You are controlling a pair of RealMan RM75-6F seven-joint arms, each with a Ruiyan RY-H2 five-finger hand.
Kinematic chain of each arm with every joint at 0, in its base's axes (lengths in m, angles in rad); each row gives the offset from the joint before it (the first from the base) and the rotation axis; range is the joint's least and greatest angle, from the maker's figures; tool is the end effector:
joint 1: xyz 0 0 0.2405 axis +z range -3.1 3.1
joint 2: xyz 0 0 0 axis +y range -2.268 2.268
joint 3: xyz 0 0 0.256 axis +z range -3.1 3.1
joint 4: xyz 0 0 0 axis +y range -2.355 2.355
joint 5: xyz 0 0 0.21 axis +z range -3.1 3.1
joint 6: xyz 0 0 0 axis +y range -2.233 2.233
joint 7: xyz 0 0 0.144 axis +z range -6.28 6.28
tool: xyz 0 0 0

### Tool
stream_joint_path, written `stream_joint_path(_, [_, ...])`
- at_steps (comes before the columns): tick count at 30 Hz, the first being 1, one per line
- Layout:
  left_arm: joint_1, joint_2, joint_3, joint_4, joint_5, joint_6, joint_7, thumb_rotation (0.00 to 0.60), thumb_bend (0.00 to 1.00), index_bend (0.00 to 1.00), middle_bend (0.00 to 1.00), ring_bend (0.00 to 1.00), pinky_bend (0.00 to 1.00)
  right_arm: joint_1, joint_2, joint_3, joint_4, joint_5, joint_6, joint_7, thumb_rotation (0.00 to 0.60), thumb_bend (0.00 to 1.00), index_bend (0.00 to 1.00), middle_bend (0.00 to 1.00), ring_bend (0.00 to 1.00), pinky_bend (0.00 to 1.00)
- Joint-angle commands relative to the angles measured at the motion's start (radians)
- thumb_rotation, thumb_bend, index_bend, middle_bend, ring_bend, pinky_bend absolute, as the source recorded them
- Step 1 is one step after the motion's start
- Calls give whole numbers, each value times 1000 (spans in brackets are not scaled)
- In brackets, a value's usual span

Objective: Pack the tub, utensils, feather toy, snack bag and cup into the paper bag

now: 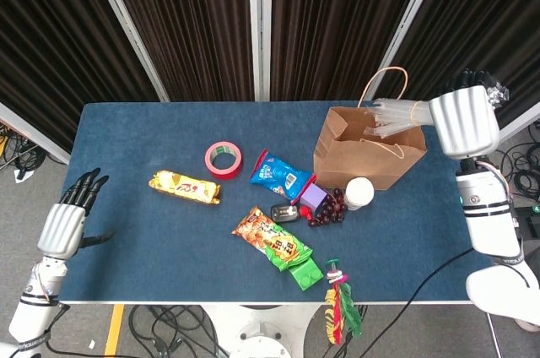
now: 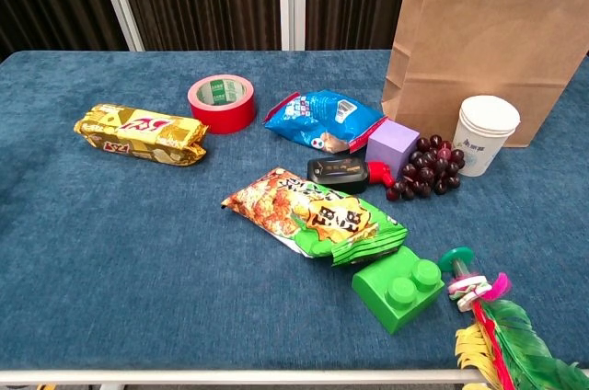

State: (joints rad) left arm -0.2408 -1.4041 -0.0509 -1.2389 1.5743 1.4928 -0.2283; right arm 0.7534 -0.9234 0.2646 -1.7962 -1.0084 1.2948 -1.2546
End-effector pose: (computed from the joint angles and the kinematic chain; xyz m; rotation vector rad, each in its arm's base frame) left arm -0.3095 0.2346 0.0959 -1.4734 -0.8889 -1.1594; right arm -0.1313 -0.3713 0.2294 1.4265 0.1563 0.2962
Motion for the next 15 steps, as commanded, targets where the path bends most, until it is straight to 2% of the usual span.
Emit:
stream_joint_path(1, [2,-1,1,0,2,5,-5,600,84,114,87,35,197,10,-8,-8,-6,12,-13,-8,600,111,597,529,376,491])
stream_joint_path(15, [7,-1,0,15,-3,11,-22,600,85,114,88,35,197,53,-101,-46,14,32,-23,-55,600,101,600,529,376,492])
